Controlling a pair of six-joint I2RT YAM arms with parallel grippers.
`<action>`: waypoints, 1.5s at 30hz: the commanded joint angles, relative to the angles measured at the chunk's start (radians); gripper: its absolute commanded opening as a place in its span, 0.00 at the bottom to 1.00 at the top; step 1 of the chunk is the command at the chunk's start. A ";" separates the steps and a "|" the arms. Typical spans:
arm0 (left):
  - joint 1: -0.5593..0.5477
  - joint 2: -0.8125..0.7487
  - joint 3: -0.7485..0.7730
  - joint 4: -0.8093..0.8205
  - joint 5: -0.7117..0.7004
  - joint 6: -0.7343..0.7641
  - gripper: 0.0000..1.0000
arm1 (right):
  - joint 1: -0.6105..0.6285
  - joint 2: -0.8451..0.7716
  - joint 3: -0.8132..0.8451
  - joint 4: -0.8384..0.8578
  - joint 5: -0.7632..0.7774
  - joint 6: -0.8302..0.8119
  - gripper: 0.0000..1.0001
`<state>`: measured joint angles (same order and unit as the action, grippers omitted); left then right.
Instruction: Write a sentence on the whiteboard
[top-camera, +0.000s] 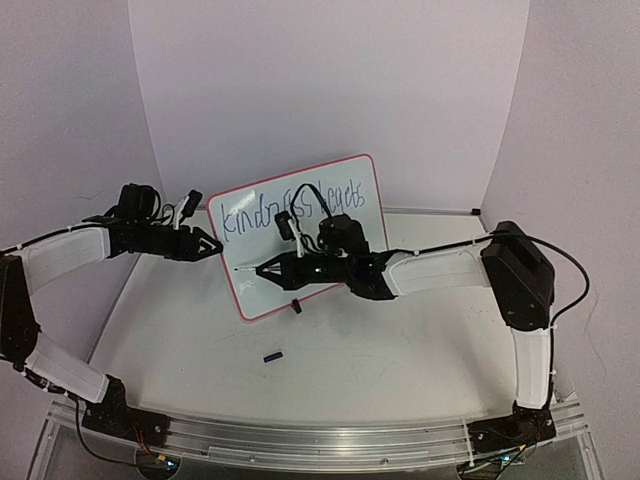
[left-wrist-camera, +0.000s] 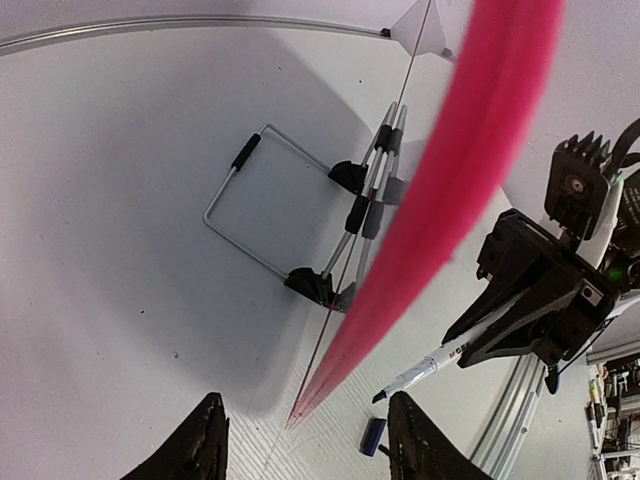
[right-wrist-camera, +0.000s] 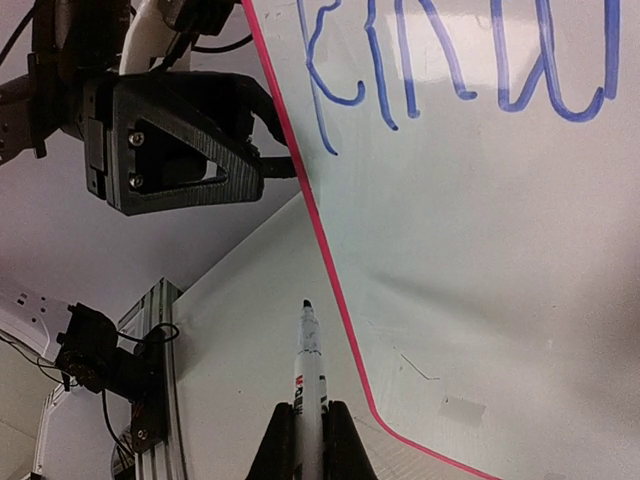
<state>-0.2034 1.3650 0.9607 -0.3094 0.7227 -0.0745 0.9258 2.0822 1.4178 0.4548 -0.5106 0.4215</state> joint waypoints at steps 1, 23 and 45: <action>-0.007 0.031 0.033 0.044 0.036 0.009 0.49 | -0.009 0.042 0.059 0.027 -0.018 0.018 0.00; -0.026 0.085 0.029 0.077 0.037 -0.002 0.21 | -0.044 0.116 0.114 0.028 -0.005 0.040 0.00; -0.050 0.084 0.030 0.066 0.015 0.012 0.00 | -0.046 0.083 -0.061 0.040 0.029 0.043 0.00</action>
<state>-0.2335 1.4517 0.9607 -0.2576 0.7672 -0.1047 0.8867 2.1773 1.3826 0.4772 -0.5243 0.4580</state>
